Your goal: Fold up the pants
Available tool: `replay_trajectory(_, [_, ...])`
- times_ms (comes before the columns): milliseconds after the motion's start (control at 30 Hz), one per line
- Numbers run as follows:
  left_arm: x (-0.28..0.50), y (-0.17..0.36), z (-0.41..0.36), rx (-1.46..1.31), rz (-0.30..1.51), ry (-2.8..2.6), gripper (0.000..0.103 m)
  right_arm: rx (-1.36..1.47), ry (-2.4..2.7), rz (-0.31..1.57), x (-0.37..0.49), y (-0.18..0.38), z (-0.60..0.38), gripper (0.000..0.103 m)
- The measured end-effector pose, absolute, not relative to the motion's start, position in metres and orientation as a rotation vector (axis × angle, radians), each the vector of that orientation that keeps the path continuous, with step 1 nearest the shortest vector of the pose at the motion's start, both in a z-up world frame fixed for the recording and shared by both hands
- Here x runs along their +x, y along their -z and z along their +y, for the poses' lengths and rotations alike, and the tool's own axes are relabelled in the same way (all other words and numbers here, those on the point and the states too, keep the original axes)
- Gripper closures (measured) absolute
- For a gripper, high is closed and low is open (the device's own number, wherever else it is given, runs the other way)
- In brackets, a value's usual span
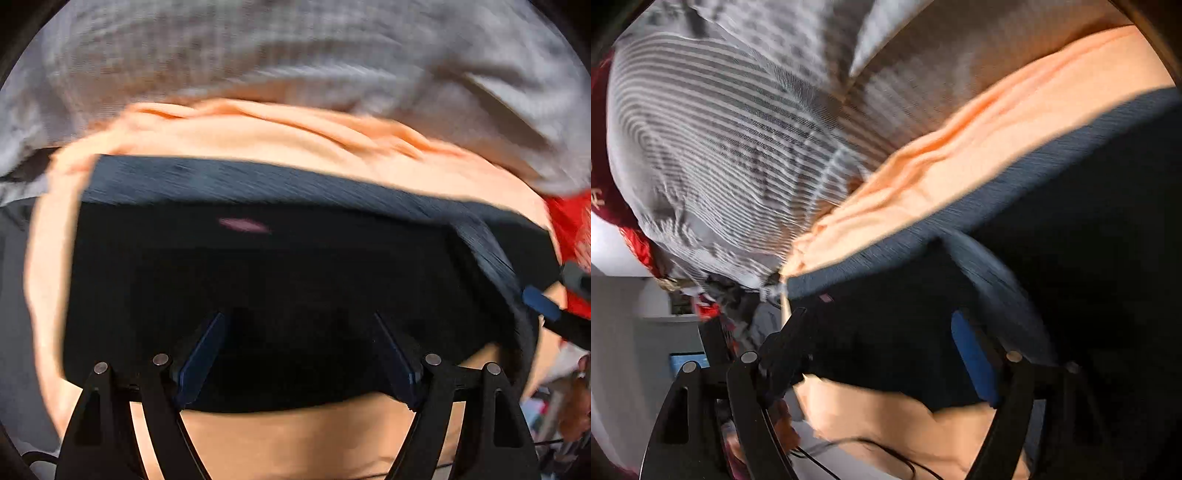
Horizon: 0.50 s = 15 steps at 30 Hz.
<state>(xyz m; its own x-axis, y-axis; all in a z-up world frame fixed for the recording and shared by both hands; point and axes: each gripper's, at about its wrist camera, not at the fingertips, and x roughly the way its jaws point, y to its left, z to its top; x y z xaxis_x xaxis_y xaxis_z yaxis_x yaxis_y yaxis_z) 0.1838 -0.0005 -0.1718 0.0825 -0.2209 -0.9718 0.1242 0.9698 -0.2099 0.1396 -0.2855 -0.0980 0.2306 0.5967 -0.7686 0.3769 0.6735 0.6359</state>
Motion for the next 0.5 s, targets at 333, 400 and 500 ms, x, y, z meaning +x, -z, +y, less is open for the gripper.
replay_trajectory(333, [0.112, 0.181, -0.142, -0.122, 1.668, 0.613, 0.022, 0.961, 0.211, 1.439, -0.083, 0.078, -0.393, 0.022])
replay_trajectory(400, [0.1, 0.181, -0.165, -0.129, 1.685, 0.644, 0.022, 1.002, 0.244, 1.443, -0.123, 0.081, -0.404, 0.022])
replay_trajectory(500, [0.083, 0.187, -0.193, -0.107, 1.688, 0.638, 0.022, 1.041, 0.269, 1.467, -0.177, 0.096, -0.415, 0.022])
